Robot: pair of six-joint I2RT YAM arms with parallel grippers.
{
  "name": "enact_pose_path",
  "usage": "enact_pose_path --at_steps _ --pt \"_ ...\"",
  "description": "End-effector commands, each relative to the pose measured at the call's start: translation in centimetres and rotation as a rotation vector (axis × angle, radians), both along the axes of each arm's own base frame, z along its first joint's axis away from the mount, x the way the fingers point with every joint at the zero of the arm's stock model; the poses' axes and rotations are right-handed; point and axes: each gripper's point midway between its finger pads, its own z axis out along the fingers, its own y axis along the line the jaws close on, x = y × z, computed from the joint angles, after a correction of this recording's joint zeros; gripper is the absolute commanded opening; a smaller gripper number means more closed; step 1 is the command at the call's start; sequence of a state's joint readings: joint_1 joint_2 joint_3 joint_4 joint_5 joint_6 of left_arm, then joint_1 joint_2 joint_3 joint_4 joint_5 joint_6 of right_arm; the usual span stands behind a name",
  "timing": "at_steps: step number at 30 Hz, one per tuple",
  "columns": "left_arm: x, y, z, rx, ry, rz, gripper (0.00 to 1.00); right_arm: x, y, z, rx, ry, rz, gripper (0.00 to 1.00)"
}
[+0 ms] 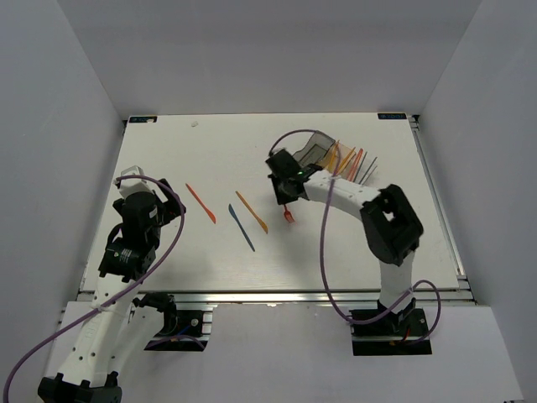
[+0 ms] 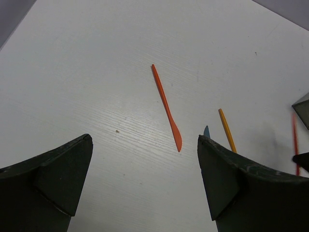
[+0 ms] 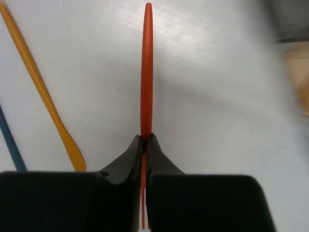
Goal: Sort the eating utensils into containers
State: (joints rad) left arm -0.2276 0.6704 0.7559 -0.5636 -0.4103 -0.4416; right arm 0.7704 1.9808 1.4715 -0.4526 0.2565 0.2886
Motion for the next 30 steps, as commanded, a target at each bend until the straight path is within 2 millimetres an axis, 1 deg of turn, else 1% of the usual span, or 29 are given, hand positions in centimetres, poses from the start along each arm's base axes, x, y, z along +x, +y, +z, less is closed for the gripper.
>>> enact_pose_path --at_steps 1,2,4,5,6,7,8,9,10,11,12,14,16,18,19,22,23,25,26,27,28,30 --pt "0.1 -0.1 0.6 0.004 -0.019 -0.008 0.98 6.3 -3.8 9.4 0.232 -0.269 -0.297 0.00" --pt "0.1 -0.1 0.6 0.003 -0.020 -0.007 0.98 7.8 -6.7 10.5 0.294 -0.291 -0.419 0.00" --pt "0.1 -0.1 0.5 0.003 -0.018 -0.008 0.98 10.0 -9.3 11.8 0.341 -0.339 -0.537 0.00" --pt "0.1 -0.1 0.5 0.003 -0.018 -0.005 0.98 11.4 -11.6 11.6 0.343 -0.350 -0.628 0.00" --pt "0.1 -0.1 0.5 0.003 -0.016 -0.006 0.98 12.7 -12.9 12.8 0.333 -0.395 -0.685 0.00" --pt "0.1 -0.1 0.5 0.003 -0.016 -0.006 0.98 13.3 -14.1 12.6 0.309 -0.392 -0.726 0.00" --pt "0.1 -0.1 0.5 0.002 -0.016 -0.007 0.98 14.3 -15.5 11.1 0.270 -0.374 -0.776 0.00" --pt "0.1 -0.1 0.6 0.003 -0.019 -0.008 0.98 15.4 -16.2 10.9 0.246 -0.377 -0.821 0.00" --pt "0.1 -0.2 0.6 0.003 -0.019 -0.010 0.98 15.8 -16.8 11.9 0.245 -0.397 -0.845 0.00" --pt "0.1 -0.2 0.6 0.002 -0.019 -0.011 0.98 16.4 -17.5 10.8 0.214 -0.393 -0.875 0.00" --pt "0.1 -0.1 0.5 0.005 -0.015 -0.009 0.98 16.8 -17.8 10.7 0.201 -0.404 -0.891 0.00" --pt "0.1 -0.2 0.6 0.003 -0.019 -0.010 0.98 17.5 -18.1 9.8 0.178 -0.405 -0.910 0.00" --pt "0.1 -0.1 0.5 0.005 -0.017 -0.009 0.98 17.8 -18.6 9.2 0.159 -0.410 -0.947 0.00" --pt "0.1 -0.1 0.5 0.004 -0.017 -0.010 0.98 17.7 -18.9 7.8 0.143 -0.387 -0.954 0.00" --pt "0.1 -0.1 0.5 0.004 -0.018 -0.010 0.98 17.5 -19.1 7.2 0.139 -0.375 -0.962 0.00" --pt "0.1 -0.1 0.6 0.004 -0.018 -0.010 0.98 16.8 -18.9 6.4 0.154 -0.356 -0.967 0.00" --pt "0.1 -0.2 0.5 0.004 -0.017 -0.011 0.98 16.1 -19.1 6.0 0.155 -0.351 -0.966 0.00" --pt "0.2 -0.2 0.5 0.004 -0.017 -0.011 0.98 15.9 -19.0 6.3 0.184 -0.359 -0.963 0.00" --pt "0.1 -0.2 0.5 0.004 -0.017 -0.013 0.98 15.6 -19.0 5.9 0.180 -0.352 -0.961 0.00" --pt "0.1 -0.2 0.5 0.004 -0.017 -0.011 0.98 15.5 -19.0 6.0 0.189 -0.351 -0.958 0.01" --pt "0.1 -0.2 0.5 0.004 -0.017 -0.011 0.98 15.4 -18.9 6.3 0.194 -0.352 -0.955 0.04" --pt "0.1 -0.1 0.5 0.004 -0.017 -0.010 0.98 15.0 -18.9 6.0 0.195 -0.340 -0.949 0.11"
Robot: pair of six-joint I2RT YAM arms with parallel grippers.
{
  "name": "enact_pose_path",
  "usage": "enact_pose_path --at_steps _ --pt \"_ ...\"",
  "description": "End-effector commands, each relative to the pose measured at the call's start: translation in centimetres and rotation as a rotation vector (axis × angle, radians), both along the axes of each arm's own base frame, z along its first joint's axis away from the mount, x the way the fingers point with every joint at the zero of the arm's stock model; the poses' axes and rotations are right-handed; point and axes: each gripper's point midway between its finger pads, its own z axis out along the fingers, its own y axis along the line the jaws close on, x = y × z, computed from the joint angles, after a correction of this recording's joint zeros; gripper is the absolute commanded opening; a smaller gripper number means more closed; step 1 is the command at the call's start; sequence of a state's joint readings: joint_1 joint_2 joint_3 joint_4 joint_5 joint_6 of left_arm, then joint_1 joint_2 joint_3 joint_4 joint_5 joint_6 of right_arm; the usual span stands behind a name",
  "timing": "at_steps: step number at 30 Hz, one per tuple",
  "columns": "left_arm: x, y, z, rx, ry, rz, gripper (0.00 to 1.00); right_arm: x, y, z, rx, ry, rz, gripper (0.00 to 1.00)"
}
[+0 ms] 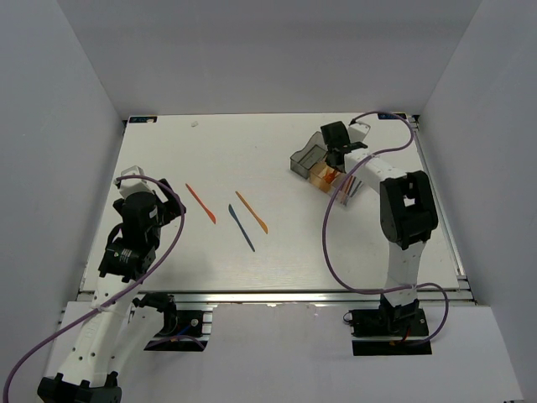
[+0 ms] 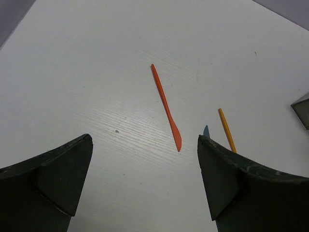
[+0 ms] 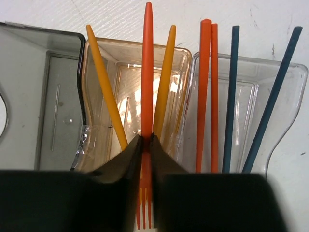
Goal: Sort the eating utensils into containers
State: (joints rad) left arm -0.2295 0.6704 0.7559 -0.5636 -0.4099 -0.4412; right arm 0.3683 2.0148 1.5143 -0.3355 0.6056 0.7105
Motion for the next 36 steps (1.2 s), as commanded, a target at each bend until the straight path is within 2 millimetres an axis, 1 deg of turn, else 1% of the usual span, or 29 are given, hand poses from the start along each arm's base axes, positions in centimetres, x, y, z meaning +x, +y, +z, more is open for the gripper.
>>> enact_pose_path --at_steps 1,3,4,6,8,10,11,13,16,17,18,19,20,21,22,24,25,27,28,29,30,31,32,33,34,35,36 --pt "0.1 -0.1 0.6 0.003 -0.020 -0.009 0.98 0.6 0.1 3.6 0.053 -0.106 -0.022 0.25" --pt "0.1 -0.1 0.5 0.003 -0.016 -0.009 0.98 0.4 0.3 3.7 0.060 -0.107 -0.010 0.33" --pt "0.1 -0.1 0.5 0.003 -0.017 -0.009 0.98 0.5 0.5 4.1 0.063 -0.117 0.003 0.38" --pt "0.1 -0.1 0.6 0.003 -0.019 -0.006 0.98 0.8 0.8 4.9 0.065 -0.132 0.027 0.40" --pt "0.1 -0.1 0.5 0.003 -0.017 -0.006 0.98 1.0 1.1 6.2 0.066 -0.153 0.046 0.46" --pt "0.1 -0.1 0.5 0.004 -0.014 -0.006 0.98 1.1 1.4 8.1 0.066 -0.181 0.070 0.49" --pt "0.1 -0.1 0.5 0.004 -0.014 -0.006 0.98 1.0 1.6 8.6 0.067 -0.190 0.084 0.50" --pt "0.1 0.0 0.5 0.004 -0.014 -0.004 0.98 0.7 2.6 10.2 0.080 -0.213 0.154 0.52" --pt "0.1 0.0 0.4 0.005 -0.014 -0.002 0.98 -0.6 5.9 11.5 0.107 -0.228 0.318 0.61" --pt "0.1 0.1 0.4 0.006 -0.012 0.002 0.98 -1.8 8.6 11.0 0.118 -0.195 0.469 0.63" --pt "0.1 0.1 0.3 0.008 -0.009 0.003 0.98 -2.7 9.9 10.6 0.118 -0.176 0.541 0.65" --pt "0.1 0.1 0.2 0.009 -0.004 0.003 0.98 -4.1 12.2 9.7 0.111 -0.144 0.630 0.67" --pt "0.2 0.1 0.2 0.010 -0.002 0.005 0.98 -5.2 13.5 8.9 0.071 -0.112 0.720 0.67" --pt "0.2 0.1 0.2 0.010 -0.001 0.003 0.98 -6.6 14.4 7.6 0.049 -0.056 0.778 0.66" --pt "0.2 0.1 0.1 0.010 0.002 0.003 0.98 -8.5 16.7 5.9 0.021 -0.004 0.855 0.66" --pt "0.2 0.2 0.0 0.012 0.005 0.009 0.98 -10.9 18.7 4.2 -0.017 0.064 0.951 0.65" --pt "0.2 0.2 0.0 0.013 0.004 0.009 0.98 -12.9 20.5 2.8 -0.033 0.105 1.019 0.65" --pt "0.2 0.2 0.0 0.013 0.004 0.014 0.98 -13.7 21.6 2.0 -0.076 0.111 1.042 0.63" --pt "0.2 0.2 0.1 0.012 0.002 0.014 0.98 -14.3 22.6 1.3 -0.081 0.119 1.066 0.58" --pt "0.2 0.2 -0.1 0.014 0.008 0.013 0.98 -14.7 23.0 0.9 -0.069 0.139 1.082 0.56" --pt "0.2 0.3 -0.1 0.015 0.011 0.015 0.98 -14.8 23.8 1.3 -0.055 0.139 1.106 0.50" --pt "0.3 0.3 -0.1 0.015 0.011 0.015 0.98 -15.1 24.4 0.4 -0.055 0.159 1.129 0.48" --pt "0.3 0.2 -0.1 0.014 0.010 0.014 0.98 -14.8 25.0 0.0 -0.066 0.163 1.144 0.48" --pt "0.3 0.2 -0.1 0.014 0.010 0.014 0.98 -15.1 25.2 0.0 -0.062 0.169 1.153 0.48" --pt "0.3 0.2 -0.1 0.014 0.011 0.013 0.98 -15.1 26.0 -0.6 -0.068 0.179 1.180 0.48" --pt "0.3 0.2 -0.1 0.014 0.013 0.011 0.98 -15.4 26.6 -0.9 -0.050 0.191 1.212 0.48" --pt "0.3 0.1 -0.1 0.013 0.013 0.010 0.98 -15.6 27.0 -2.0 -0.040 0.214 1.239 0.47"
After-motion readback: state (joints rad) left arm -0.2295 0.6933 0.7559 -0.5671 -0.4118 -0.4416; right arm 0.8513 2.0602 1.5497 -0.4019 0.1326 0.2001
